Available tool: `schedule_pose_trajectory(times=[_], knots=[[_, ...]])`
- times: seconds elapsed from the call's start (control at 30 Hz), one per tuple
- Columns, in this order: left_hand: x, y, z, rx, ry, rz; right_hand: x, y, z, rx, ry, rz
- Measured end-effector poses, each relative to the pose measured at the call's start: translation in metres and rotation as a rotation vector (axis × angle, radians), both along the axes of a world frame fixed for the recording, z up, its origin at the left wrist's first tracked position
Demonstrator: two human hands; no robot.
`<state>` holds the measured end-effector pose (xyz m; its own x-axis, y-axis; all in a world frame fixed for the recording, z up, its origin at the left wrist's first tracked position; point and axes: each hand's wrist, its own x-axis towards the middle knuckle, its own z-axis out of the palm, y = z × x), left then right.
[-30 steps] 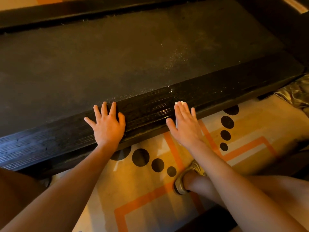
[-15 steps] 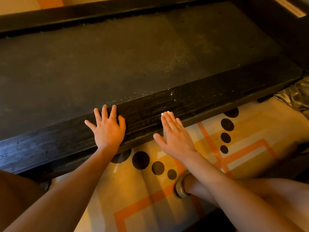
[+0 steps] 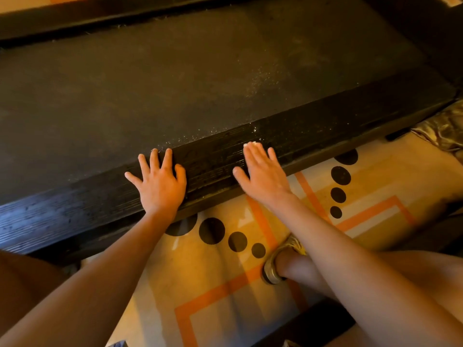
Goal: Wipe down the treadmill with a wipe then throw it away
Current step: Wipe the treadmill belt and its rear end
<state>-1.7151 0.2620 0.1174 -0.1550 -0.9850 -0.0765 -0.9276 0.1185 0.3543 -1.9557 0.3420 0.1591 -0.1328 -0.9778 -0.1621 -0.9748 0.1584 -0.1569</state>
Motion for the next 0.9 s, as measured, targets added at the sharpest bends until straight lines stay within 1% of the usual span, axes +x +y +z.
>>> schedule_pose_trajectory(times=[0.07, 0.17, 0.23, 0.33, 0.4, 0.53, 0.57, 0.6, 0.67, 0.7, 0.73, 0.83, 0.9], knots=[[-0.001, -0.001, 0.0, 0.002, 0.009, 0.002, -0.001, -0.011, 0.003, 0.013, 0.025, -0.066], [-0.001, -0.001, 0.001, 0.0, 0.012, 0.009, 0.029, -0.013, -0.001, 0.042, -0.013, 0.052], [0.0, 0.0, -0.001, 0.002, 0.004, 0.011, 0.031, -0.018, -0.004, 0.043, -0.01, 0.108], [-0.001, 0.0, 0.0, 0.004, 0.002, 0.011, 0.009, -0.046, 0.0, 0.007, 0.018, -0.014], [-0.001, 0.001, 0.001, 0.006, 0.005, 0.014, 0.012, -0.056, 0.004, 0.026, 0.004, -0.078], [-0.001, 0.001, 0.002, 0.008, 0.002, 0.009, 0.031, -0.047, 0.002, 0.015, -0.03, 0.086], [-0.001, 0.002, 0.001, 0.008, 0.0, 0.008, 0.022, -0.048, 0.002, -0.003, -0.03, 0.072], [-0.001, 0.002, 0.0, 0.005, 0.0, 0.008, 0.009, -0.053, 0.002, -0.016, -0.028, 0.013], [-0.001, 0.002, -0.001, 0.0, 0.003, 0.01, -0.016, -0.064, 0.005, 0.014, 0.004, -0.144], [-0.002, 0.001, -0.001, 0.0, 0.006, 0.01, -0.019, -0.066, 0.007, 0.039, 0.021, -0.181], [-0.002, 0.001, -0.001, 0.001, 0.01, 0.009, -0.014, -0.065, 0.007, 0.05, 0.027, -0.164], [-0.002, 0.0, 0.0, 0.0, 0.011, 0.011, 0.015, -0.048, 0.005, 0.041, -0.01, 0.045], [-0.002, 0.001, 0.0, 0.002, 0.008, 0.01, 0.011, -0.045, 0.003, 0.035, -0.006, 0.092]])
